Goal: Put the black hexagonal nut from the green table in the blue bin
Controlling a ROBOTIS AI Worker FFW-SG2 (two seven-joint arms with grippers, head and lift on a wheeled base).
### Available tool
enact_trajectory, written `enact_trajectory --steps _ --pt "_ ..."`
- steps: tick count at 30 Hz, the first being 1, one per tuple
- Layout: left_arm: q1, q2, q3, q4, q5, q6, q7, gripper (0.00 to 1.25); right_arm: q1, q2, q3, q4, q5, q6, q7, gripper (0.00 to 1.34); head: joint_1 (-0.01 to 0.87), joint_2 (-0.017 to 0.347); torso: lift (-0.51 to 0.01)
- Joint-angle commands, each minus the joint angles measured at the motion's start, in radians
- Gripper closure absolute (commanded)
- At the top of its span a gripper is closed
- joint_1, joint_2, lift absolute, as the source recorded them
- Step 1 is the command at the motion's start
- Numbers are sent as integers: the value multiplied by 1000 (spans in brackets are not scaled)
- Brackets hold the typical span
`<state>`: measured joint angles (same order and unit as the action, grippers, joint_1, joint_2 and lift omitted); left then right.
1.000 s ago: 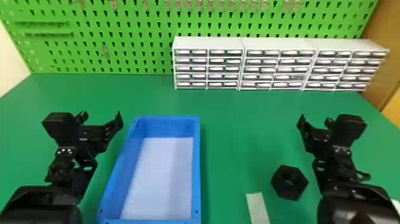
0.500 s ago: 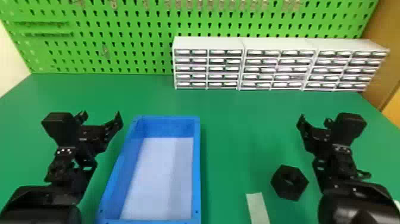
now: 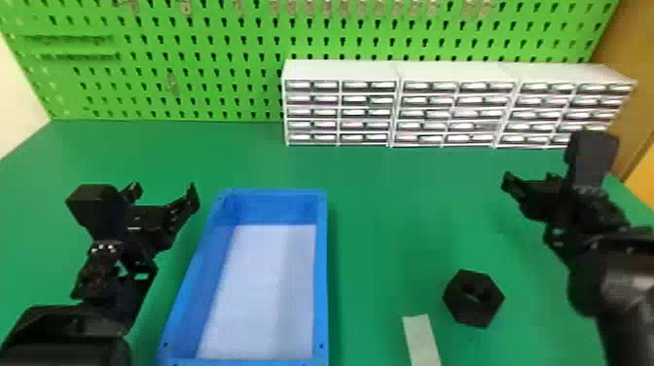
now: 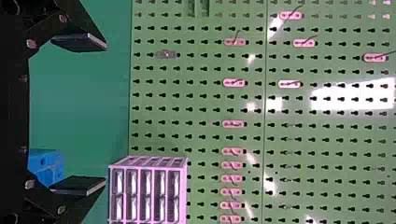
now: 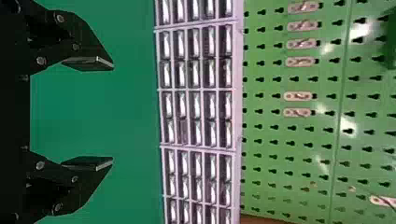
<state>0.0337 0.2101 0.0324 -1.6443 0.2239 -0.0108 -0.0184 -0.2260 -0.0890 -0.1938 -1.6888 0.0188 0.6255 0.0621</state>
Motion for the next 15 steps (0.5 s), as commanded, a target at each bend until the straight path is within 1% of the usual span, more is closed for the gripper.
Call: enact_trajectory --steps 1,3,8,13,15 --pt "0 0 3 -2 0 0 0 252 -62 -32 -1 -42 47 191 38 533 686 52 -97" --pt "0 0 3 -2 0 0 -2 252 -90 -52 4 -48 70 270 71 535 686 52 -97" --pt "0 0 3 -2 0 0 -2 252 -151 -103 39 -49 104 438 128 532 686 52 -97" --pt "0 0 1 -2 -2 0 -2 252 -194 -133 70 -40 171 566 228 533 686 52 -97" --pt "0 0 3 -2 -2 0 -2 252 -211 -146 88 -35 213 619 281 535 686 52 -97"
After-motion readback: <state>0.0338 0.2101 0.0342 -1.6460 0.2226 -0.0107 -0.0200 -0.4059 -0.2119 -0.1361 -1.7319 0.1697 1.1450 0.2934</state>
